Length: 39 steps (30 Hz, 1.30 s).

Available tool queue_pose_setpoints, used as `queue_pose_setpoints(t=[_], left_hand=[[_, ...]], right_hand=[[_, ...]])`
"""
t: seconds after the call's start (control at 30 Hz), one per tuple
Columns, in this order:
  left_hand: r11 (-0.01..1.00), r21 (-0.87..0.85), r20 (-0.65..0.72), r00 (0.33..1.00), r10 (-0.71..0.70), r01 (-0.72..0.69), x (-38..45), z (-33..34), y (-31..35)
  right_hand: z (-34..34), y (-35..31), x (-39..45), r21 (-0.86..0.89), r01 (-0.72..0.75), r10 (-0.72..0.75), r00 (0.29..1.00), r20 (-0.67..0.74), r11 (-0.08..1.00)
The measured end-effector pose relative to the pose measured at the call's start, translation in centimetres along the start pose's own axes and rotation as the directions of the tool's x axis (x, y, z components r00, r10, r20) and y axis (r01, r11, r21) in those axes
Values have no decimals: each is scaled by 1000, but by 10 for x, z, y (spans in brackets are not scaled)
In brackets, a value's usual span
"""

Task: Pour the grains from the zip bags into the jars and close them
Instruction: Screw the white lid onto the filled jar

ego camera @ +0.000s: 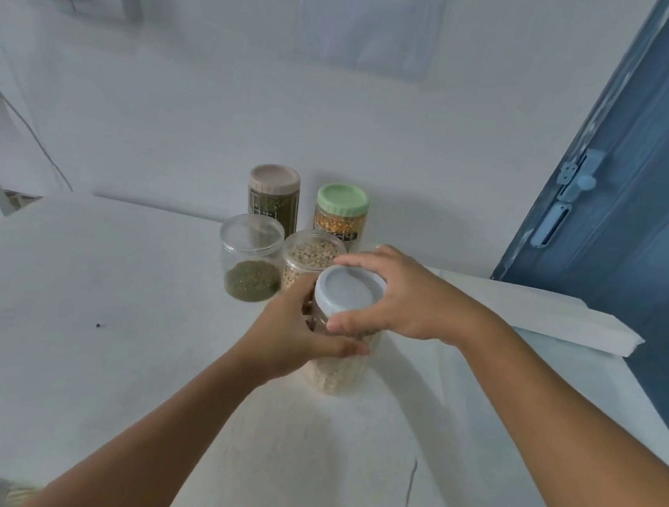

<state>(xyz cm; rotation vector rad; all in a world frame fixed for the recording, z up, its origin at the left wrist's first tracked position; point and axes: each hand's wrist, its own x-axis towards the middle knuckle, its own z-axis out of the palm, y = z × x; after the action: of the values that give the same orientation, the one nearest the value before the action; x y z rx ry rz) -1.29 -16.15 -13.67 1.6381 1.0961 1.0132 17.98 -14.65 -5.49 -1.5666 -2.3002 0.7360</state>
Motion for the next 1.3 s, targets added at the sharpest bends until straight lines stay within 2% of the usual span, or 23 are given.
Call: queue_pose_setpoints(t=[0.13, 0.2, 0.33, 0.4, 0.5, 0.57, 0.63, 0.67, 0.73, 0.77, 0.8, 0.87, 0.93, 1.0, 1.1, 1.3], left_hand=[[1000, 11, 40, 999, 17, -18, 4, 0, 1], [1000, 3, 52, 998, 30, -30, 6, 0, 1], [998, -16, 95, 994, 59, -58, 9, 1, -1], [997, -5, 76, 994, 75, -75, 7, 2, -1], [997, -9, 57, 996, 73, -73, 8, 1, -2], [998, -19, 62, 996, 67, -66, 10, 1, -3], [998, -23, 85, 994, 64, -62, 12, 5, -4], [998, -28, 97, 993, 65, -63, 13, 7, -5], [997, -32, 111, 991, 74, -70, 15, 10, -4], [996, -30, 115, 990, 82, -79, 18, 11, -5], [996, -25, 119, 989, 92, -90, 20, 12, -5], [995, -19, 116, 988, 99, -98, 22, 16, -6], [996, -35, 87, 993, 83, -80, 21, 25, -8], [997, -35, 46, 997, 69, -68, 18, 34, -9], [997, -6, 23, 996, 83, -83, 19, 43, -10], [998, 2, 25, 997, 70, -70, 26, 72, 1]], right_hand=[[-8, -2, 3, -97, -5, 12, 998, 68, 995], [-7, -3, 1, -85, -40, 42, 999, 25, 996], [20, -9, -10, -144, -171, 145, 974, -173, 975], [31, -6, -18, -66, -196, 174, 953, -250, 978], [30, 8, -29, -37, -180, 139, 861, -489, 983], [30, 17, -35, -44, -189, 131, 812, -569, 981], [33, 23, -36, 99, -155, 184, 814, -552, 983], [34, 24, -35, 204, -145, 228, 849, -477, 968], [28, 20, -35, 327, -182, 257, 945, -203, 927], [26, 18, -36, 345, -202, 250, 963, -101, 917], [25, 18, -36, 350, -202, 239, 969, -66, 915], [28, 21, -35, 345, -191, 263, 949, -176, 919], [35, 19, -32, 297, -230, 328, 882, -340, 927], [43, 15, -30, 249, -277, 362, 828, -427, 928], [45, 16, -31, 259, -269, 362, 820, -443, 928], [29, 38, -48, 153, -267, 308, 830, -465, 951]])
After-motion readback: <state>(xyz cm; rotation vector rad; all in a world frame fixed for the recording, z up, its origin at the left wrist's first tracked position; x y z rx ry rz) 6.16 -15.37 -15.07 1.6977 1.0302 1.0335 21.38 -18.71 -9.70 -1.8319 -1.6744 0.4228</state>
